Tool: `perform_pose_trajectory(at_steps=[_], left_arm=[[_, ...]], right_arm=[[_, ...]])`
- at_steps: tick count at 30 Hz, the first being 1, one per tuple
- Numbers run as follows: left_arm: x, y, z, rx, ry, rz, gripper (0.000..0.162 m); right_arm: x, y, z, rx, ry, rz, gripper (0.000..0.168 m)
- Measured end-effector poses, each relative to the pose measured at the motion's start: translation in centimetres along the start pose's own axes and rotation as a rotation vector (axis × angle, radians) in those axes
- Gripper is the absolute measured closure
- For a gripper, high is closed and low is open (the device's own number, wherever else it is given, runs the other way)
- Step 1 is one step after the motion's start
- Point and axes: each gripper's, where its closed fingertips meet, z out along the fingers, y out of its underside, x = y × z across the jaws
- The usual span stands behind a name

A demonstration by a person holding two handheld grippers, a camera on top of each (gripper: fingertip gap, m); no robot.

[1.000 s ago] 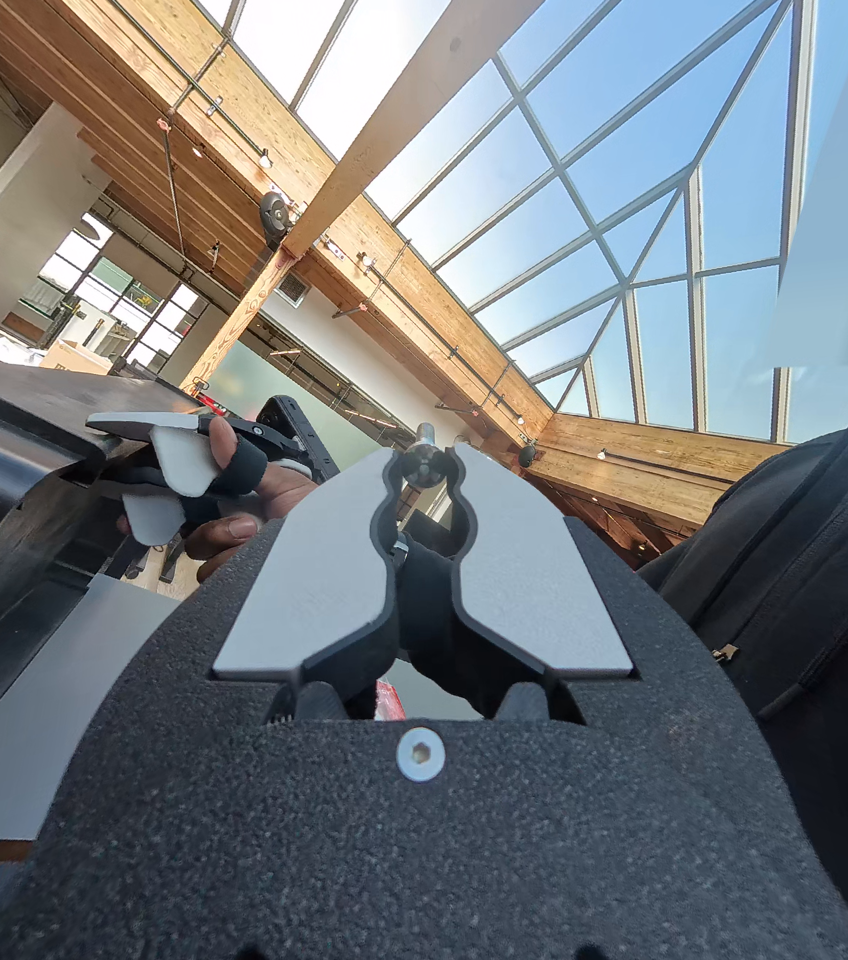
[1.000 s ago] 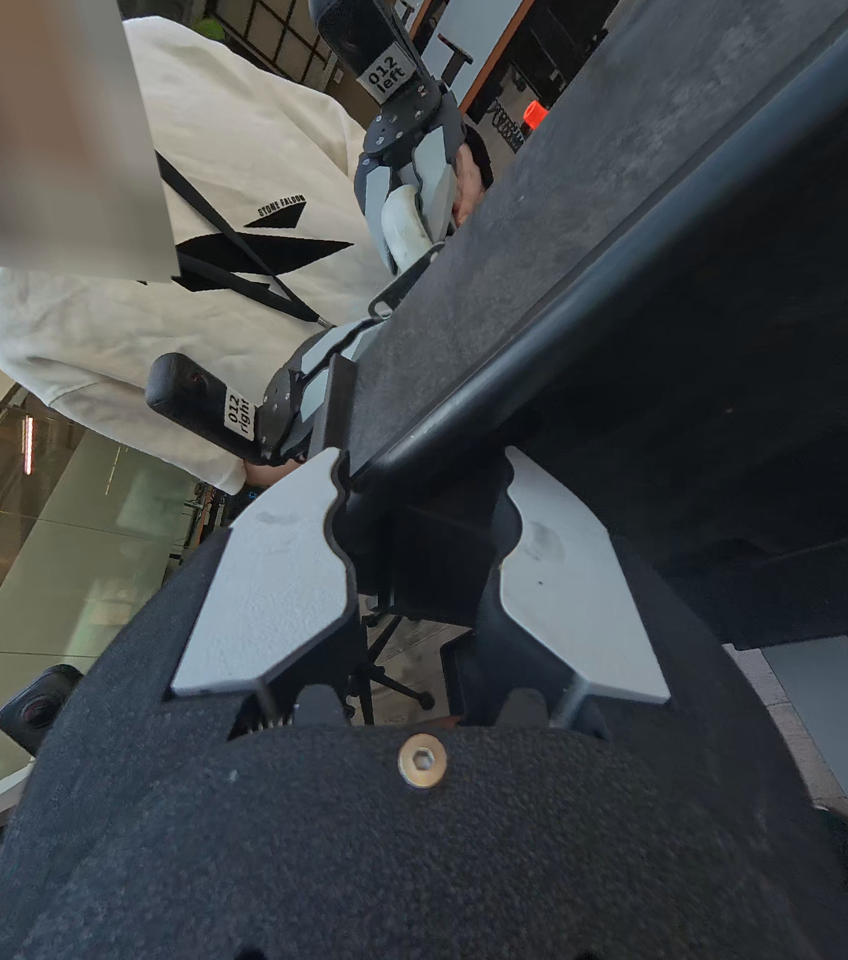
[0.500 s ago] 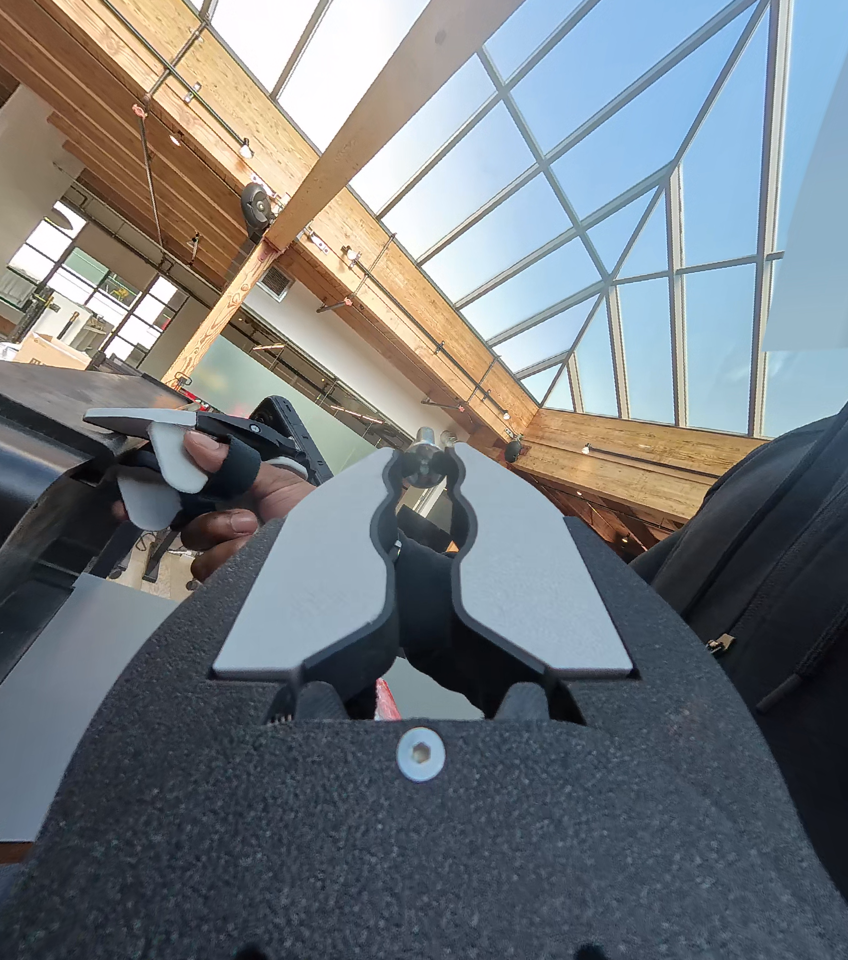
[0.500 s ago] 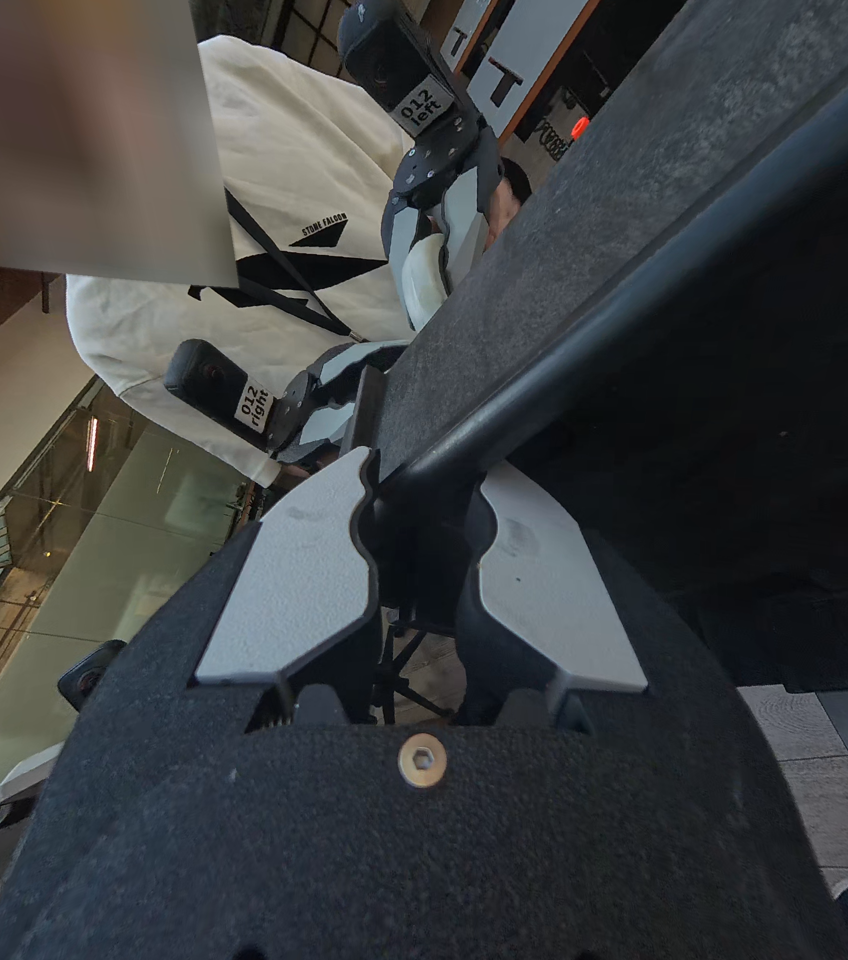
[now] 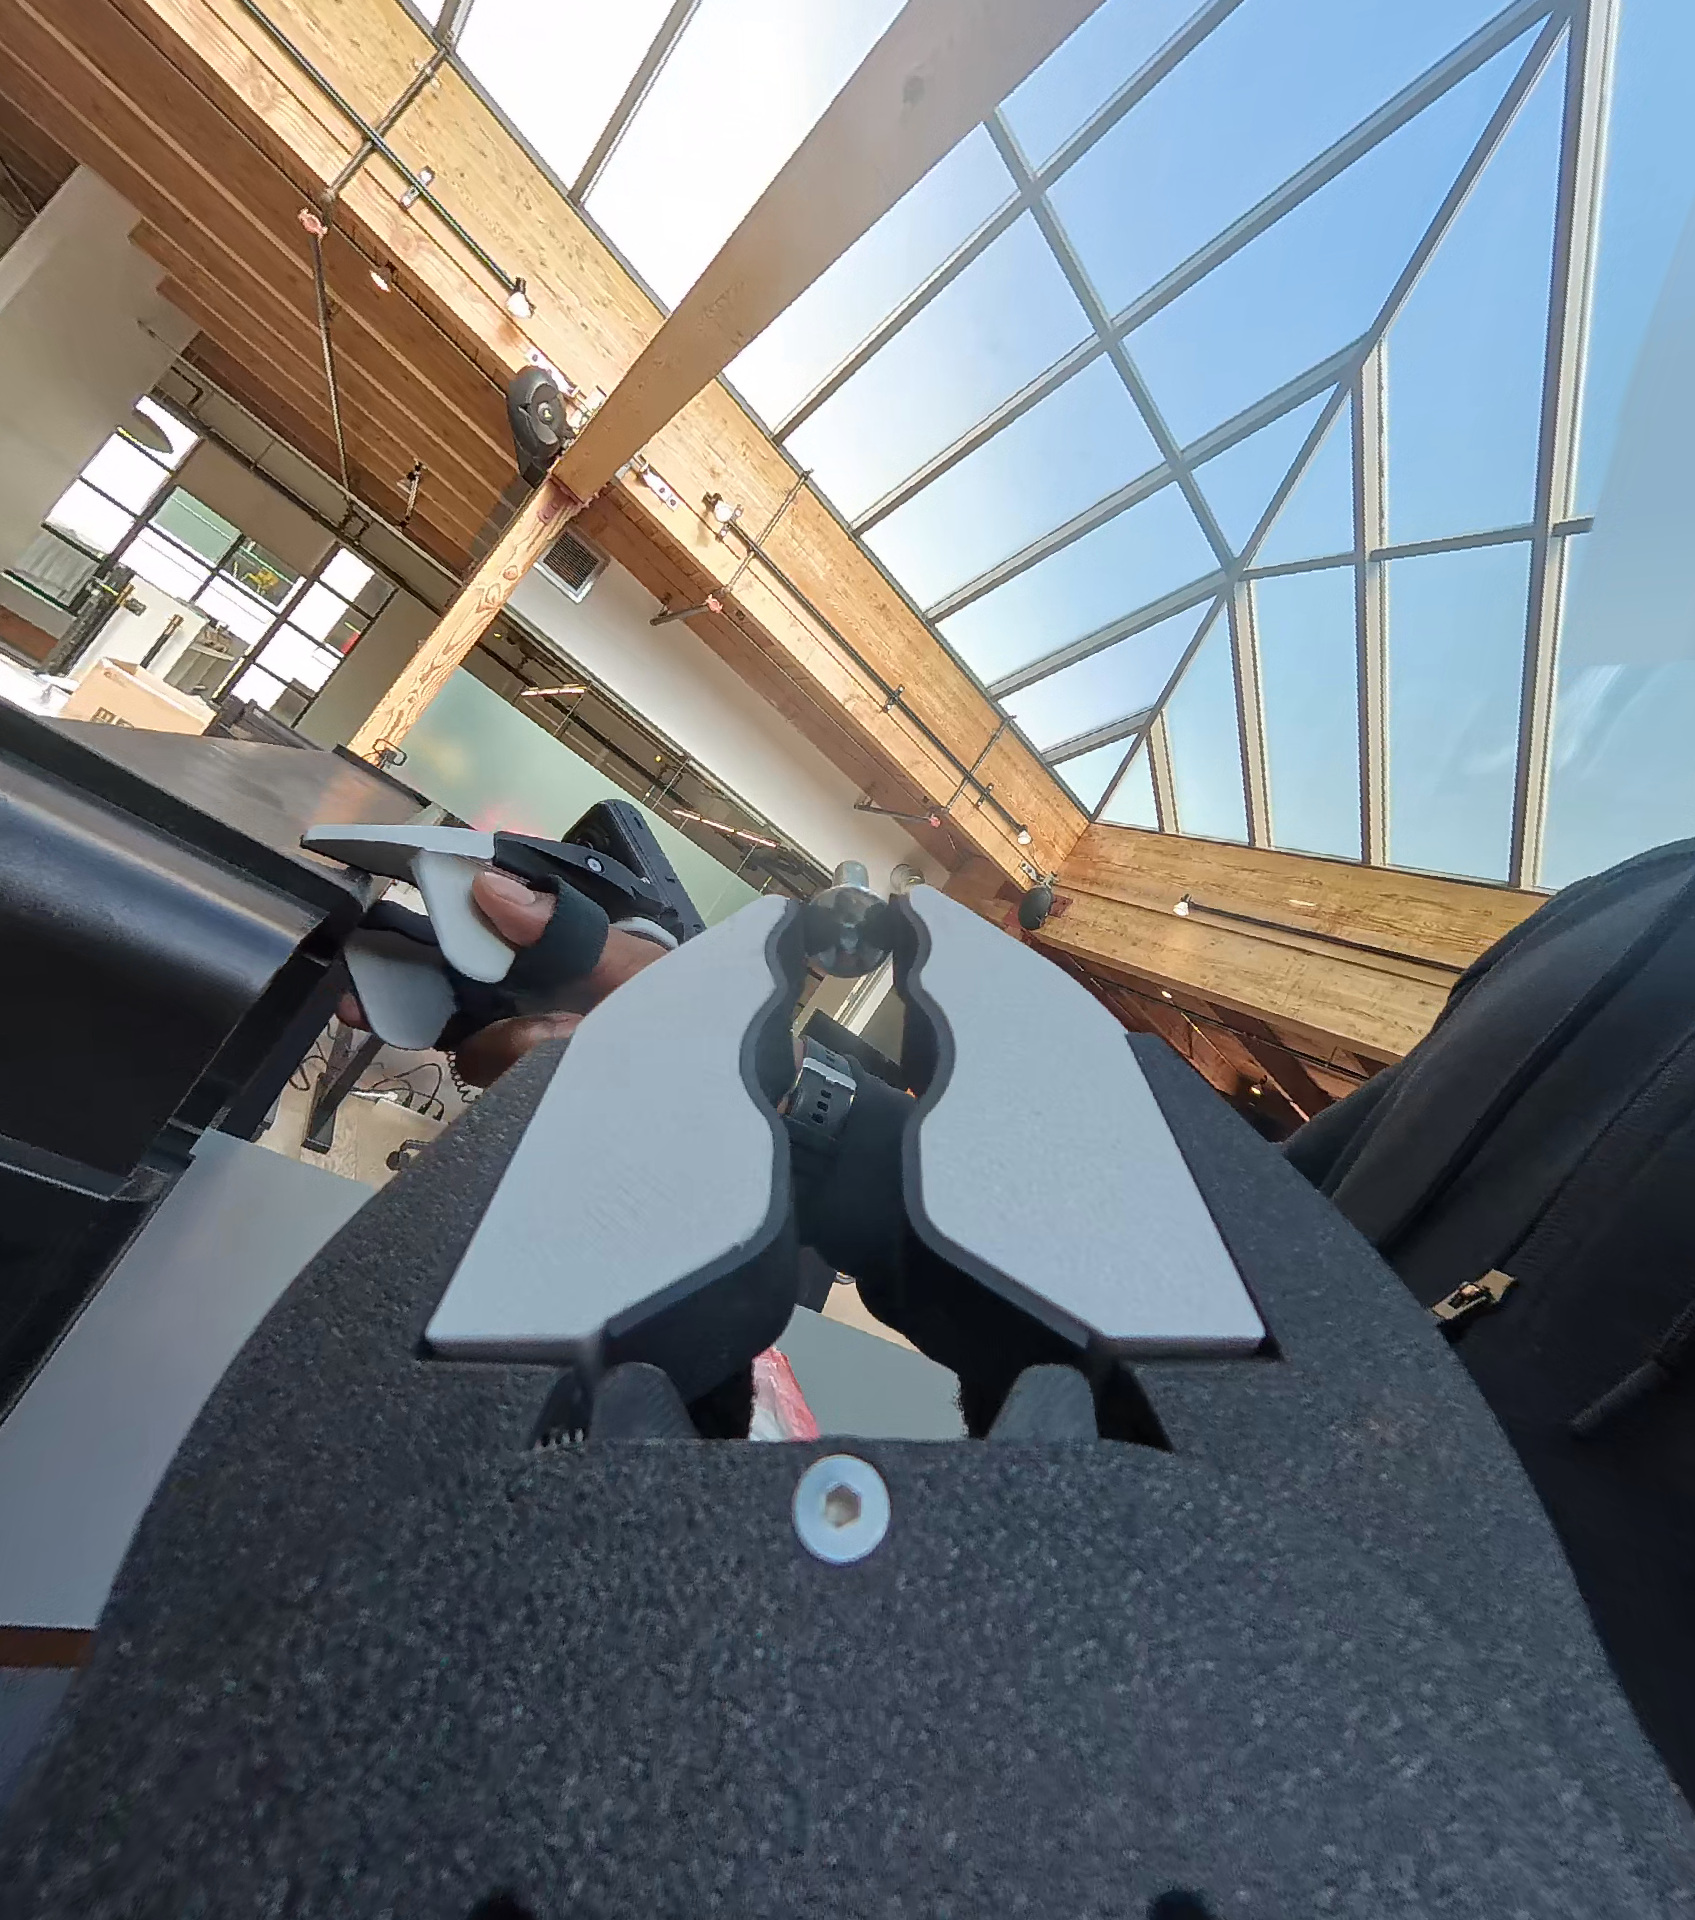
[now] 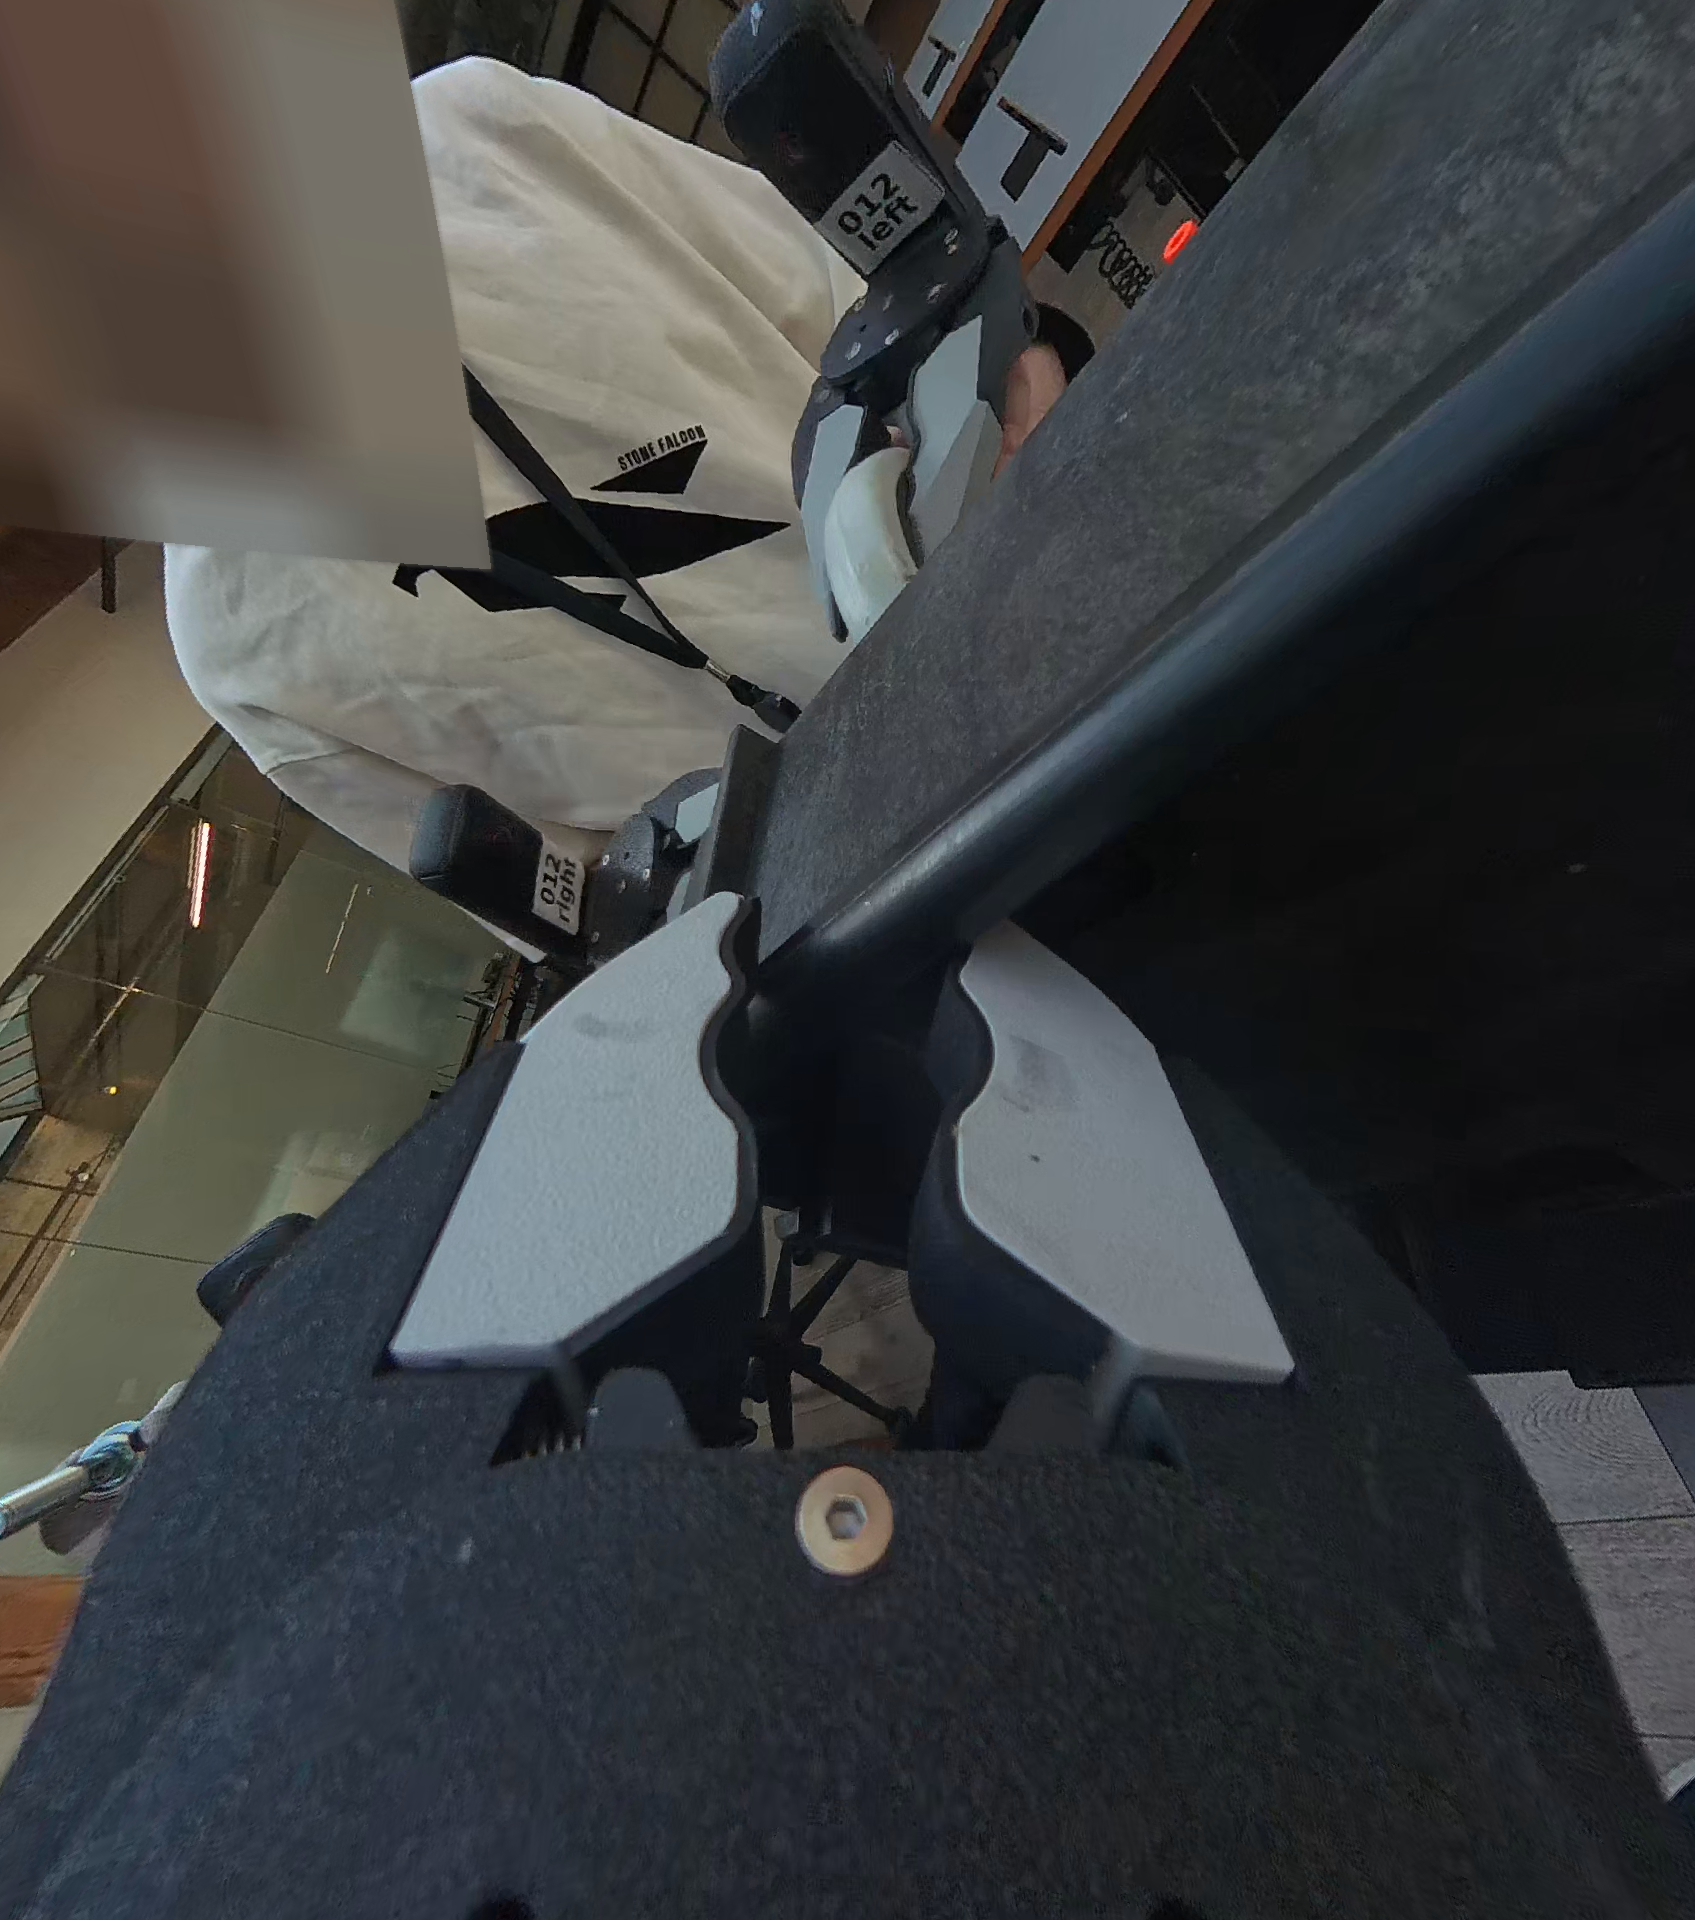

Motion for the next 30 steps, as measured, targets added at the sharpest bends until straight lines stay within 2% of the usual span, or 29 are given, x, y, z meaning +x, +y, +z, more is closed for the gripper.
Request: perform_pose_trajectory(at_steps=[12,21,25,30], left_arm=[[-1.8,-1.6,-0.9,-0.015,-0.024,-0.024,0.146],[-7.2,-6.0,0.0,-0.051,-0.257,-0.064,0.146],[-10.3,-6.8,0.2,-0.14,-0.393,-0.042,0.146],[-13.9,-6.6,0.6,-0.273,-0.473,-0.046,0.147]], right_arm=[[-0.2,0.1,0.0,-0.021,-0.006,-0.012,0.137],[-0.9,1.3,-1.5,-0.128,-0.04,-0.141,0.132],[-2.0,1.8,-3.0,-0.156,-0.107,-0.227,0.137],[-2.0,2.6,-4.6,-0.223,-0.143,-0.357,0.137]])
